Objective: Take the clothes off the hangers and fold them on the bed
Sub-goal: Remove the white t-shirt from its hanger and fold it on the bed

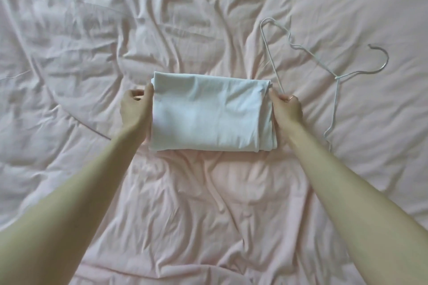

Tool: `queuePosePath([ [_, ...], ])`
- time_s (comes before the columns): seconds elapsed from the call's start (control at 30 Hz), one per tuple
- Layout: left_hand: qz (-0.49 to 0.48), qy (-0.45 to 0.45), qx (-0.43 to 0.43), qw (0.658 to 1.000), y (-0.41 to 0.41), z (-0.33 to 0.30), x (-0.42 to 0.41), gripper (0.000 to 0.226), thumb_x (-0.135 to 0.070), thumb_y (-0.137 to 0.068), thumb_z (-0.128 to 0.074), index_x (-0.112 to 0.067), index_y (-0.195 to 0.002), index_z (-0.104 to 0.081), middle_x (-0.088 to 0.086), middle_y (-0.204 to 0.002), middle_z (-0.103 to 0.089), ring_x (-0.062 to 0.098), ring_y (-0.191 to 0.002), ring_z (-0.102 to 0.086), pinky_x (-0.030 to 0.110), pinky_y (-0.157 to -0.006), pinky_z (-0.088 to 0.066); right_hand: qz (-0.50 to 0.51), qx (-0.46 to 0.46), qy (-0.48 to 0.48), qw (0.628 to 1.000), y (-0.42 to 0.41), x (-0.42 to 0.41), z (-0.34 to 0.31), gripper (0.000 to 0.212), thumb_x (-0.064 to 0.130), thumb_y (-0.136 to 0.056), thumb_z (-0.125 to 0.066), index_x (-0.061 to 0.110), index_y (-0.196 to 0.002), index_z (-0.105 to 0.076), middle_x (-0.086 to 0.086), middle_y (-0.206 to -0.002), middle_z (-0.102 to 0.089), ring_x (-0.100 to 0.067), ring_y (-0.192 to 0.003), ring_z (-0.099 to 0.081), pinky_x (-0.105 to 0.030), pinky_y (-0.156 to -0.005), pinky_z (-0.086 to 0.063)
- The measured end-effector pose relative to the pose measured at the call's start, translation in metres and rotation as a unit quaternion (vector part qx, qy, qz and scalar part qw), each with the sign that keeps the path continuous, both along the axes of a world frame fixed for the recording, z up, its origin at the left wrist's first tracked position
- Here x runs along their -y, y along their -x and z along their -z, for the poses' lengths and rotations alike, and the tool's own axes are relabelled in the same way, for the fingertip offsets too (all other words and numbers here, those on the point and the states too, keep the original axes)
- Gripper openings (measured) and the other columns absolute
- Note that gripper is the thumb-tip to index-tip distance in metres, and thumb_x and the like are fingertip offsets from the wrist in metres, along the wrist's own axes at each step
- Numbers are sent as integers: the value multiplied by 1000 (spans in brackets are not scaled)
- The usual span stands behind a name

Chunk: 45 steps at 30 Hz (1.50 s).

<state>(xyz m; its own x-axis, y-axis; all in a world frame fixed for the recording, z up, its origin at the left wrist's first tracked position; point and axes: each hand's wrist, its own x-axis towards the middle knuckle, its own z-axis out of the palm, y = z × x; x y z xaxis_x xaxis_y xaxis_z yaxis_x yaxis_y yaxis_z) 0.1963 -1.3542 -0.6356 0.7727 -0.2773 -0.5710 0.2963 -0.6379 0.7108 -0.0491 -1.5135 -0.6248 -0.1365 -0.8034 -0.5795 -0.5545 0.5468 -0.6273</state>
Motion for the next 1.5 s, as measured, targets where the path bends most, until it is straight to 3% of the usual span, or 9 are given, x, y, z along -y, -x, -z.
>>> queuePosePath([
  [0.1, 131, -60, 64, 987, 6, 20, -16, 63, -64, -79, -54, -6, -103, -56, 13, -97, -62, 26, -89, -61, 36, -71, -48, -46, -1, -74, 996, 8, -25, 7, 72, 83, -61, -55, 19, -92, -63, 4, -94, -68, -19, -91, -64, -36, -86, -51],
  [0.17, 154, -85, 30, 984, 9, 24, -20, 72, -71, -76, -47, -6, -106, -56, 9, -98, -62, 29, -95, -61, 37, -74, -45, -44, 57, -109, 991, 6, -36, 10, 69, 70, -69, -63, 15, -110, -59, 1, -106, -65, -19, -97, -62, -34, -89, -50],
  [0.53, 149, -47, 17, 988, 63, 0, -119, 34, -30, -97, -44, -8, -121, -50, 11, -118, -57, 30, -111, -54, 37, -89, -39, -63, 192, -352, 914, 44, -99, -11, 52, 44, -77, -72, 13, -117, -63, -9, -111, -69, -28, -104, -65, -46, -99, -45],
  [0.73, 31, 15, -42, 998, 79, -37, -203, 14, -22, -98, -45, -13, -105, -53, 2, -93, -59, 23, -91, -54, 29, -70, -41, -148, 167, -335, 915, 20, -151, -53, 42, 30, -82, -70, 9, -118, -64, -10, -111, -69, -27, -104, -65, -43, -95, -49],
  [0.9, -119, 88, -108, 983, 65, -79, -311, 16, -24, -99, -44, -23, -114, -49, 4, -110, -60, 20, -96, -58, 39, -88, -47, -287, 169, -298, 894, -42, -218, -104, 32, 27, -87, -65, 8, -112, -66, -8, -101, -72, -22, -84, -70, -32, -73, -57],
  [1.13, -336, 150, -84, 926, 86, -134, -527, 14, -17, -100, -42, -11, -112, -49, 12, -102, -61, 22, -79, -59, 36, -70, -51, -484, 166, -226, 829, -128, -408, -168, 27, 16, -84, -68, 0, -105, -66, -9, -85, -73, -20, -68, -70, -29, -59, -57],
  [1.23, -421, 172, -68, 888, 119, -153, -624, 12, -18, -101, -41, -17, -97, -52, 19, -113, -60, 25, -85, -61, 47, -83, -50, -551, 155, -212, 792, -148, -507, -183, 24, 16, -82, -70, 2, -102, -68, -10, -86, -71, -18, -66, -69, -29, -59, -57],
  [1.37, -539, 195, -39, 818, 185, -183, -746, 15, -22, -102, -38, -13, -109, -49, 7, -103, -61, 22, -85, -60, 38, -79, -49, -661, 132, -226, 703, -155, -650, -204, 48, 37, -60, -85, 7, -94, -70, -13, -96, -71, -28, -84, -68, -45, -85, -55],
  [1.5, -661, 204, -18, 722, 257, -197, -854, 18, -21, -101, -41, -12, -114, -49, 18, -121, -57, 32, -104, -59, 50, -93, -47, -760, 103, -216, 604, -148, -792, -221, 20, 21, -81, -72, 5, -91, -66, -12, -95, -68, -25, -79, -64, -41, -90, -51],
])
